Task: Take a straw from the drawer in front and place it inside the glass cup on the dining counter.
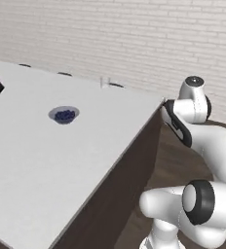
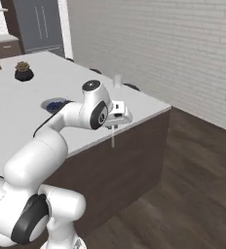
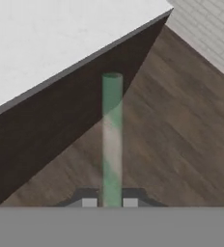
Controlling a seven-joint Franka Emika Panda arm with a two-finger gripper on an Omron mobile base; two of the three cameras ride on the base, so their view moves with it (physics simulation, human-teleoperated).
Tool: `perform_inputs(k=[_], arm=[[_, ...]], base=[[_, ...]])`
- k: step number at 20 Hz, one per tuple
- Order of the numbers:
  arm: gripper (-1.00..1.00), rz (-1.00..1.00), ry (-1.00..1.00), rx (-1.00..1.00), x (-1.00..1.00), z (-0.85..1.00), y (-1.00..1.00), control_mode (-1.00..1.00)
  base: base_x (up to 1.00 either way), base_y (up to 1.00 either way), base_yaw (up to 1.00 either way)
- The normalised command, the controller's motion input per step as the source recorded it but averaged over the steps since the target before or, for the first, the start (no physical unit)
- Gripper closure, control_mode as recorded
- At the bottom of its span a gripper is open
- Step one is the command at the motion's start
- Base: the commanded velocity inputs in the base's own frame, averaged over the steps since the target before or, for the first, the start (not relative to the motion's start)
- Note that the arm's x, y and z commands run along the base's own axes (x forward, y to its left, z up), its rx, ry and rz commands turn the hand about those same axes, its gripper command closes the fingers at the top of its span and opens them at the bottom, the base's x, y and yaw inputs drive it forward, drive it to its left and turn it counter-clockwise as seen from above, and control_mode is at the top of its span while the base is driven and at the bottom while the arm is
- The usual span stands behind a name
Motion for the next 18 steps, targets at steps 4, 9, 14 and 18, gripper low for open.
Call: perform_inputs(k=[4,9,14,18], arm=[[1.00,0.00,0.00,0.00,0.00,0.00,0.00,1.00],[1.00,0.00,0.00,0.00,0.00,0.00,0.00,1.00],[1.00,0.00,0.00,0.00,0.00,0.00,0.00,1.00],[1.00,0.00,0.00,0.00,0.00,0.00,0.00,1.00]], base=[[0.89,-0.97,0.39],[0.86,-1.00,0.39],[0.84,-0.97,0.41],[0.51,-1.00,0.41]])
